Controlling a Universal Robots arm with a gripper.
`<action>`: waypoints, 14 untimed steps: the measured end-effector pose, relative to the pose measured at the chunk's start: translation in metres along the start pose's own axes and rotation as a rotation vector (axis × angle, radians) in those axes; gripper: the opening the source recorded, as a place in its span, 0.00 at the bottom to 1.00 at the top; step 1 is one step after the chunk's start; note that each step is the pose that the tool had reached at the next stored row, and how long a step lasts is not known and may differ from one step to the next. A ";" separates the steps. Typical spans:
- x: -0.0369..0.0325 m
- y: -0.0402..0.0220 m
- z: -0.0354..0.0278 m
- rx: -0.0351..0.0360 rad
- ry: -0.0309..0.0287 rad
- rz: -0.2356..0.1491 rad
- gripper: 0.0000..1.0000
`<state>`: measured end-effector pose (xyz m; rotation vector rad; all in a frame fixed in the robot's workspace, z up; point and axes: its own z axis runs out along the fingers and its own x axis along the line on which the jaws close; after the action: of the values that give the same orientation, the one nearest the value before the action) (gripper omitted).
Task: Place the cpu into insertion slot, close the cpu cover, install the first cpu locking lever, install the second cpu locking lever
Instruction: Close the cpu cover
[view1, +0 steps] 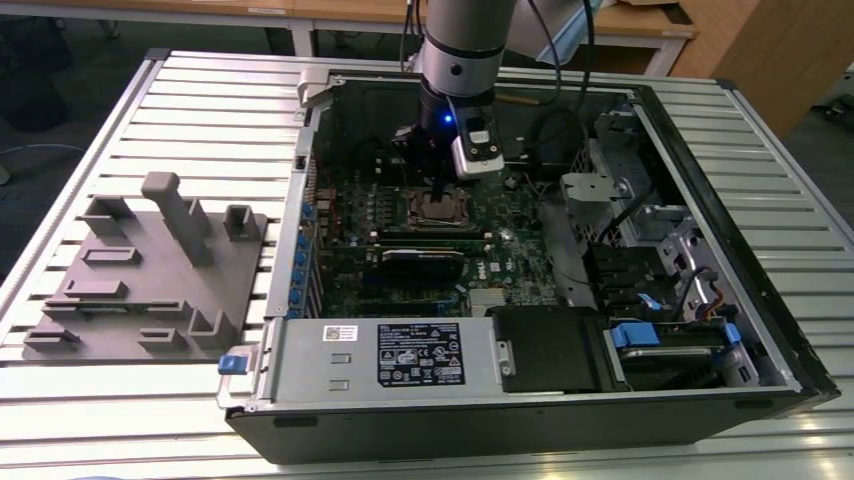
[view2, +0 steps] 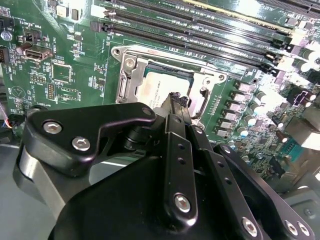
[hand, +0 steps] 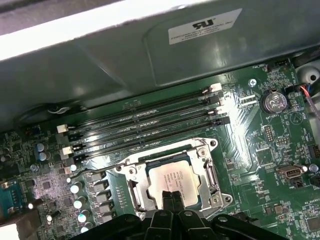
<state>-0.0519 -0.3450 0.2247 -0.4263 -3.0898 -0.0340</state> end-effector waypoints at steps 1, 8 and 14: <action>0.0000 0.0000 0.0001 -0.0003 0.0002 -0.005 0.11; 0.0000 0.0000 0.0002 -0.0021 0.0015 -0.037 0.11; 0.0000 0.0000 0.0002 -0.0020 0.0015 -0.038 0.11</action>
<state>-0.0519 -0.3450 0.2245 -0.3679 -3.0964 -0.0381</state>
